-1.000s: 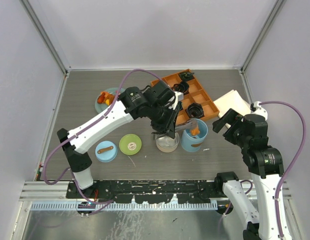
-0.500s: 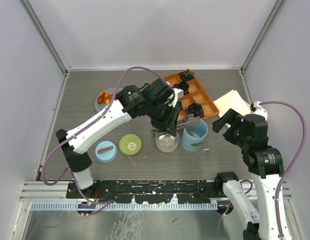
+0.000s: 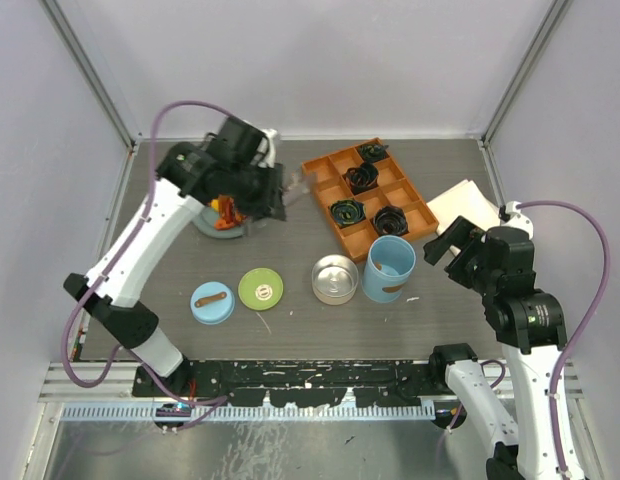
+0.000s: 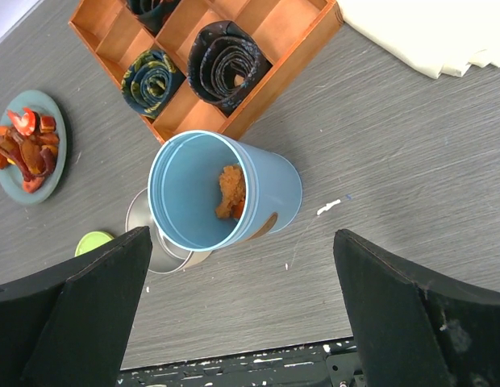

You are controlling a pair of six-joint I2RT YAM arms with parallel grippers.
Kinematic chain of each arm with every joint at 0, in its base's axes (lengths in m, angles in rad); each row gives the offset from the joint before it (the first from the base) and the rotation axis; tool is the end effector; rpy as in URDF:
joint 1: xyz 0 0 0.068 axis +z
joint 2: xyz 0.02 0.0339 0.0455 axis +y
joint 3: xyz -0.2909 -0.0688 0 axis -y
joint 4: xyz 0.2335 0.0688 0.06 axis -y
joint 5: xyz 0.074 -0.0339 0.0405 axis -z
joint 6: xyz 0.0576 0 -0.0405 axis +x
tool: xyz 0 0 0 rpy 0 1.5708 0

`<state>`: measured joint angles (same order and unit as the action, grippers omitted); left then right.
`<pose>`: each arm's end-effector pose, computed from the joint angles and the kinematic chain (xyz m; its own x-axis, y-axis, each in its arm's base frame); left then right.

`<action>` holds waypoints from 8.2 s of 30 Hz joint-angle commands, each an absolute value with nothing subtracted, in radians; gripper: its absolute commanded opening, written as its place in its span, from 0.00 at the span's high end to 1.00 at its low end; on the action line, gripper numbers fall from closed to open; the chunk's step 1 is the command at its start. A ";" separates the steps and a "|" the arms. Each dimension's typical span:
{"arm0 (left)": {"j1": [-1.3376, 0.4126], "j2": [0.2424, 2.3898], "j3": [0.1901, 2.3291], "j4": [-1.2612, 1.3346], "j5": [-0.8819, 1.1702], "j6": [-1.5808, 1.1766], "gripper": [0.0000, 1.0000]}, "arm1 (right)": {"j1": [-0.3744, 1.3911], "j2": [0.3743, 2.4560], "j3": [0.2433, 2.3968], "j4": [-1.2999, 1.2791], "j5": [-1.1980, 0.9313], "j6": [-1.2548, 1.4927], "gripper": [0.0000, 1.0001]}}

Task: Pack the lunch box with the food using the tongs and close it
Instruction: Pick up the fake food from the plate, then place the fake food in the packing box, then pick up the fake food from the plate.

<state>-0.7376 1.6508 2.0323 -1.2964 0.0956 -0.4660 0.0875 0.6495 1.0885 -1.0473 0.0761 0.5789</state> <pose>0.2314 -0.2177 0.4420 -0.8441 0.1627 -0.5108 0.3730 0.8626 -0.3416 0.0821 0.0028 0.3679 -0.4902 0.5046 -0.7107 0.2905 0.8633 0.4126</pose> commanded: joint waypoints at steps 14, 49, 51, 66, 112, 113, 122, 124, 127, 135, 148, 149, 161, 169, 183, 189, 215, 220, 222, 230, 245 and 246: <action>-0.049 1.615 1.801 -1.215 0.155 -0.225 0.58 | 0.083 0.691 1.133 -0.997 0.061 0.561 0.00; -0.013 1.938 1.922 -1.230 0.034 -0.130 0.58 | 0.084 0.731 1.074 -0.953 0.034 0.548 0.00; -0.013 1.936 1.920 -1.231 0.046 -0.130 0.58 | 0.084 0.732 1.073 -0.951 0.034 0.549 0.00; -0.013 1.932 1.901 -1.252 0.050 -0.121 0.58 | 0.084 0.737 1.072 -0.940 0.013 0.555 0.00; -0.017 1.798 1.967 -1.341 0.050 -0.166 0.92 | 0.084 0.699 1.091 -0.956 -0.008 0.574 0.00; -0.019 1.790 1.964 -1.346 0.050 -0.166 0.92 | 0.084 0.696 1.091 -0.957 -0.008 0.575 0.00; -0.180 1.720 2.059 -1.396 0.108 -0.214 0.91 | 0.084 0.679 1.087 -0.959 -0.014 0.588 0.00; -0.247 1.711 2.077 -1.400 0.112 -0.231 0.91 | 0.084 0.672 1.085 -0.960 -0.011 0.591 0.00; -0.345 1.710 2.097 -1.398 0.134 -0.265 0.91 | 0.084 0.664 1.086 -0.965 -0.009 0.593 0.00; -0.603 1.725 2.159 -1.345 0.192 -0.359 0.91 | 0.084 0.646 1.086 -0.983 0.005 0.597 0.00; -0.853 1.703 2.007 -1.082 0.461 -0.475 0.87 | 0.084 0.634 1.099 -1.004 0.067 0.598 0.00; -0.871 1.708 2.003 -1.078 0.472 -0.468 0.87 | 0.084 0.633 1.100 -1.004 0.075 0.597 0.00; -0.954 1.766 2.006 -1.149 0.455 -0.383 0.81 | 0.084 0.627 1.106 -1.014 0.089 0.599 0.00; -0.973 1.803 2.020 -1.198 0.399 -0.359 0.73 | 0.084 0.629 1.109 -1.015 0.086 0.601 0.00; -0.985 1.802 2.080 -1.219 0.351 -0.341 0.62 | 0.084 0.630 1.095 -1.013 0.081 0.598 0.00; -0.981 1.758 2.070 -1.202 0.266 -0.348 0.61 | 0.084 0.630 1.094 -1.012 0.081 0.599 0.00; -0.401 1.484 1.738 -1.189 0.118 -0.267 0.56 | 0.084 0.640 1.095 -1.008 0.055 0.608 0.00; -0.278 1.508 1.709 -1.182 0.127 -0.231 0.56 | 0.084 0.640 1.096 -1.007 0.058 0.607 0.00; -0.223 1.521 1.705 -1.178 0.135 -0.222 0.56 | 0.084 0.641 1.097 -1.008 0.058 0.605 0.00; -0.105 1.612 1.729 -1.159 0.112 -0.180 0.55 | 0.084 0.648 1.091 -1.000 0.052 0.604 0.00; -0.088 1.744 1.776 -1.121 0.056 -0.156 0.56 | 0.084 0.667 1.086 -0.992 0.049 0.593 0.00; -0.086 1.748 1.777 -1.117 0.059 -0.151 0.56 | 0.084 0.668 1.086 -0.991 0.049 0.592 0.00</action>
<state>-0.0956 1.7538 1.7260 -1.1728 0.0593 -0.1818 0.0875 0.6582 1.0695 -1.0325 0.0574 0.5972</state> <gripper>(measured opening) 0.448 0.998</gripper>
